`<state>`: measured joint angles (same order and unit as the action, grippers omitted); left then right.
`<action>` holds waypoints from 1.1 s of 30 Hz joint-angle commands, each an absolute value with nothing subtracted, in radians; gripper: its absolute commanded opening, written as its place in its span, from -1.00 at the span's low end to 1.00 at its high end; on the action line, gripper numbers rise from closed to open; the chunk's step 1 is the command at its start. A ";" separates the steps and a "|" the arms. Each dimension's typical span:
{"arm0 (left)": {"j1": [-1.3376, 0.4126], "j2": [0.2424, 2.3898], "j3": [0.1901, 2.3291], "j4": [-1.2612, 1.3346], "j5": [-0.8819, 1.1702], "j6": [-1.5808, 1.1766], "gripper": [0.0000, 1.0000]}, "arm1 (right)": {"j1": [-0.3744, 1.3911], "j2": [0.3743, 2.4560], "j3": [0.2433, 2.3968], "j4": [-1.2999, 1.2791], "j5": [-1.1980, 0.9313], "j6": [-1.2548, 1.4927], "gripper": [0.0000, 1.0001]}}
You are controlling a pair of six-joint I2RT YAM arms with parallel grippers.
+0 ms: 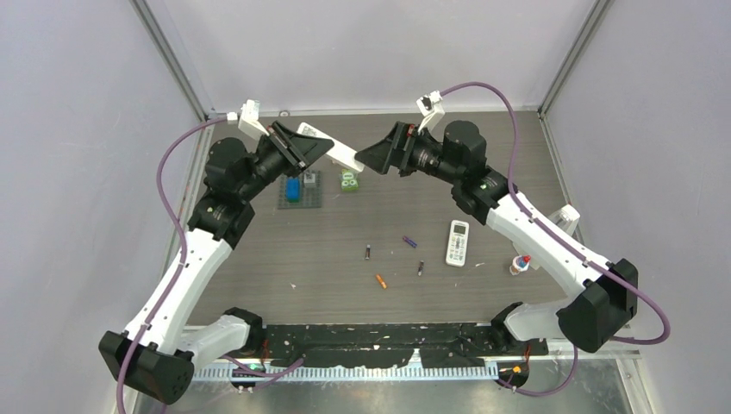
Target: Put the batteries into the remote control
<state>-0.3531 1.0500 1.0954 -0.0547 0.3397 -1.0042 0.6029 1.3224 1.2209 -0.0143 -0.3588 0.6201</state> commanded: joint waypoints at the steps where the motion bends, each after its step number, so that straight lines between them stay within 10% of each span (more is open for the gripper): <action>1: -0.350 1.027 1.076 0.085 0.344 -1.123 -1.00 | 0.605 1.320 1.171 0.316 -0.493 0.941 0.91; 8: -0.350 1.016 1.050 0.153 0.360 -1.232 -1.00 | 0.604 1.367 1.167 0.417 -0.504 1.074 0.99; 33: -0.327 0.980 0.917 0.418 0.276 -1.441 -1.00 | 0.592 1.458 1.078 0.610 -0.603 1.249 -0.48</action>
